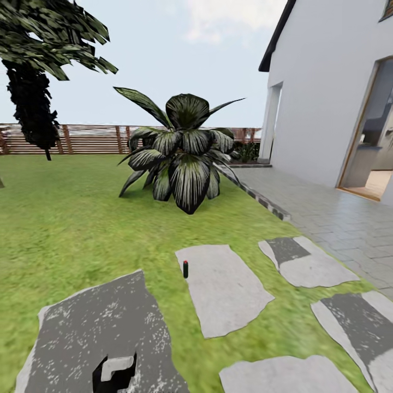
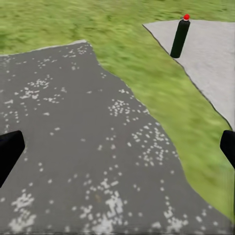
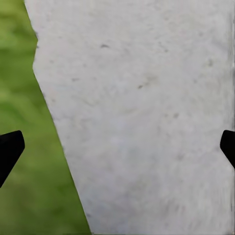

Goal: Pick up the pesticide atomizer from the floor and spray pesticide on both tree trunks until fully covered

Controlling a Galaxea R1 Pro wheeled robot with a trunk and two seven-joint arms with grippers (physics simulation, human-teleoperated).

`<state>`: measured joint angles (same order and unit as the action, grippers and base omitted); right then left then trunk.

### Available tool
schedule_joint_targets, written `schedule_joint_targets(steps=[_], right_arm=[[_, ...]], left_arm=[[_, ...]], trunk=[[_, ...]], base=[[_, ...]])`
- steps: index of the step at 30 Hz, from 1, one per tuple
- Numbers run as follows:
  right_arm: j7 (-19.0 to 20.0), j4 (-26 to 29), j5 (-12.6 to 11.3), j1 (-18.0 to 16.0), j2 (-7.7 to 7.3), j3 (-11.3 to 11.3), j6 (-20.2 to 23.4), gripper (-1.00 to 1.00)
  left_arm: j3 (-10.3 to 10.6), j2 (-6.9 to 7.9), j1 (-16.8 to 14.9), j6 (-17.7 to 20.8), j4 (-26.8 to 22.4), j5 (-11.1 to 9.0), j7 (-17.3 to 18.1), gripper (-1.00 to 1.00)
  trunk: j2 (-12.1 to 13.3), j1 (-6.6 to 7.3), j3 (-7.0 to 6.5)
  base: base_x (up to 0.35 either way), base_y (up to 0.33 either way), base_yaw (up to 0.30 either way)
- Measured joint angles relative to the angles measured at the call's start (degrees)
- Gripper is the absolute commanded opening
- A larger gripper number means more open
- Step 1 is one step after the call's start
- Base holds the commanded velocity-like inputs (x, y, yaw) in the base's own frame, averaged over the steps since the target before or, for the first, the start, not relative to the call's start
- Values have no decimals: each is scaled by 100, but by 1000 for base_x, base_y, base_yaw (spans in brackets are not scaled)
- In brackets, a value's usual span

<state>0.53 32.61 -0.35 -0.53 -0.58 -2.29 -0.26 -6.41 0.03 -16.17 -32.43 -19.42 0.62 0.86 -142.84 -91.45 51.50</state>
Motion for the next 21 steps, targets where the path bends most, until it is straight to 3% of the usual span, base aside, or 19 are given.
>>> schedule_joint_targets(steps=[21], right_arm=[[0, 0, 0, 0, -4, 0, 0, 100]], left_arm=[[0, 1, 0, -9, -8, -9, -8, 100]], trunk=[[0, 0, 0]], base=[[0, -327, 288]])
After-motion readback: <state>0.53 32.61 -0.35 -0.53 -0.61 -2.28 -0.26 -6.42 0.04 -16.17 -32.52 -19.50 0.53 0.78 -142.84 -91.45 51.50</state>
